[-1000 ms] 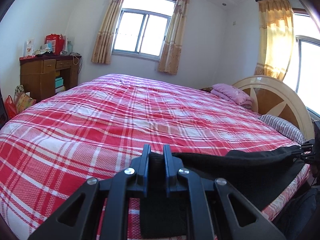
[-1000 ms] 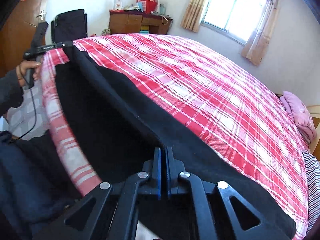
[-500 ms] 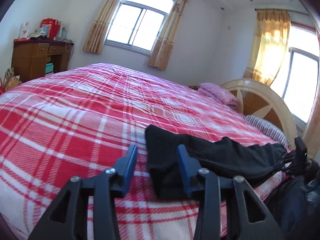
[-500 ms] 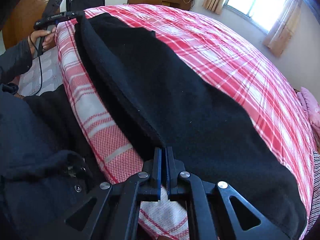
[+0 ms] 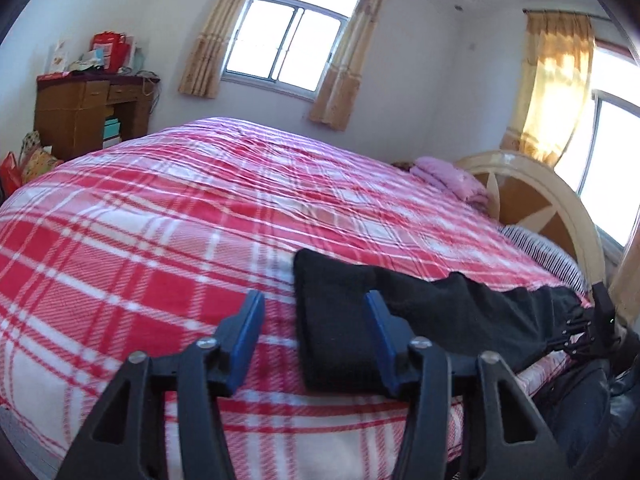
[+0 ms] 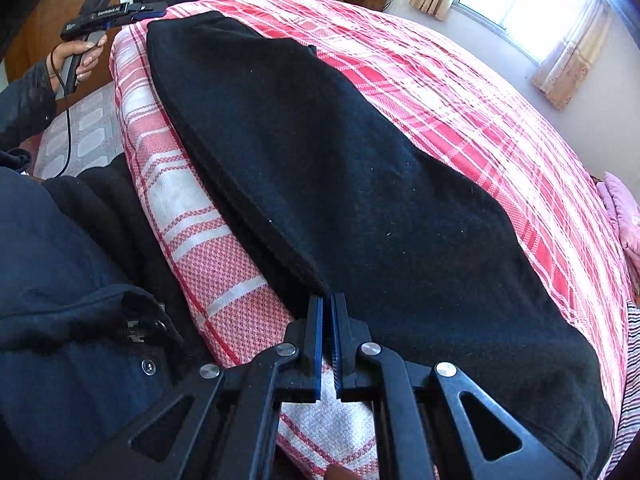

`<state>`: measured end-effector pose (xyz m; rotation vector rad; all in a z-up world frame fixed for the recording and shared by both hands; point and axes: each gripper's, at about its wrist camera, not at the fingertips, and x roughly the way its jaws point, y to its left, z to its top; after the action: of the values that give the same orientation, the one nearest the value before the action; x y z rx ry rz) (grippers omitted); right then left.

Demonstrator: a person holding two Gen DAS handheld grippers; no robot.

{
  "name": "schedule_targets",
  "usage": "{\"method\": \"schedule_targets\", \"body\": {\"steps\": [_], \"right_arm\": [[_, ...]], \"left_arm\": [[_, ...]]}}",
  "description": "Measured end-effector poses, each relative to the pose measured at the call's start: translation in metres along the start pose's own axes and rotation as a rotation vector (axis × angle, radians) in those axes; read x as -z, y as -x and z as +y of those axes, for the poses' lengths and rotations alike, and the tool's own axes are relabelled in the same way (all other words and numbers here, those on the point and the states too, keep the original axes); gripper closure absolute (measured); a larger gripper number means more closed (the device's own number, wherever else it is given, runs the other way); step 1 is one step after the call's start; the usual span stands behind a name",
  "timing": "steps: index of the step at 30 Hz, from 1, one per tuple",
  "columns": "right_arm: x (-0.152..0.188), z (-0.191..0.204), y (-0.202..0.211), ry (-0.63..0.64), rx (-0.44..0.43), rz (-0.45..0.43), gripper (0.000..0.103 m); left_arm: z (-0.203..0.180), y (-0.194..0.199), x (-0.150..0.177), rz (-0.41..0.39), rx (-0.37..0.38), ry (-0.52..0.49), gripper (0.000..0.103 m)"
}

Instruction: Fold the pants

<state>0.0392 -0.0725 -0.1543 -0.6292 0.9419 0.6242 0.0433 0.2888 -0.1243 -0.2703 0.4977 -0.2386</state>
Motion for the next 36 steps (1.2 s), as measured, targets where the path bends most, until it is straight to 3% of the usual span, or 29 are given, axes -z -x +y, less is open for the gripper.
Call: {"method": "schedule_targets", "body": {"steps": [3,5,8,14,16,18,19,24,28,36], "right_arm": [[-0.001,-0.005,0.001,-0.020,-0.026,-0.001,0.099],[-0.001,-0.009,0.004,-0.034,-0.052,-0.007,0.099],[-0.003,-0.014,0.013,-0.032,-0.069,-0.033,0.098],[-0.030,-0.037,0.034,-0.047,-0.097,-0.103,0.097],[-0.042,-0.047,0.039,-0.064,-0.097,-0.134,0.084],[-0.054,-0.057,0.041,-0.092,-0.122,-0.153,0.049],[-0.058,-0.061,0.041,-0.110,-0.139,-0.167,0.047],[-0.092,-0.061,0.027,-0.160,-0.208,-0.160,0.047],[-0.130,-0.044,-0.005,-0.080,-0.215,-0.122,0.047],[-0.186,-0.038,-0.063,-0.113,-0.354,-0.091,0.047]], "left_arm": [[-0.020,-0.018,0.004,0.061,-0.017,-0.064,0.042],[-0.036,-0.033,0.011,0.122,-0.100,-0.151,0.042],[-0.050,-0.039,0.014,0.147,-0.174,-0.242,0.039],[-0.053,-0.023,-0.001,0.092,-0.170,-0.207,0.035],[-0.057,-0.020,-0.005,0.072,-0.175,-0.207,0.032],[-0.058,-0.023,-0.007,0.075,-0.192,-0.218,0.029],[-0.058,-0.025,-0.006,0.081,-0.205,-0.220,0.029],[-0.047,-0.043,0.005,0.147,-0.242,-0.174,0.029],[-0.047,-0.052,0.012,0.173,-0.254,-0.158,0.029],[-0.054,-0.057,0.021,0.148,-0.286,-0.188,0.018]]}}
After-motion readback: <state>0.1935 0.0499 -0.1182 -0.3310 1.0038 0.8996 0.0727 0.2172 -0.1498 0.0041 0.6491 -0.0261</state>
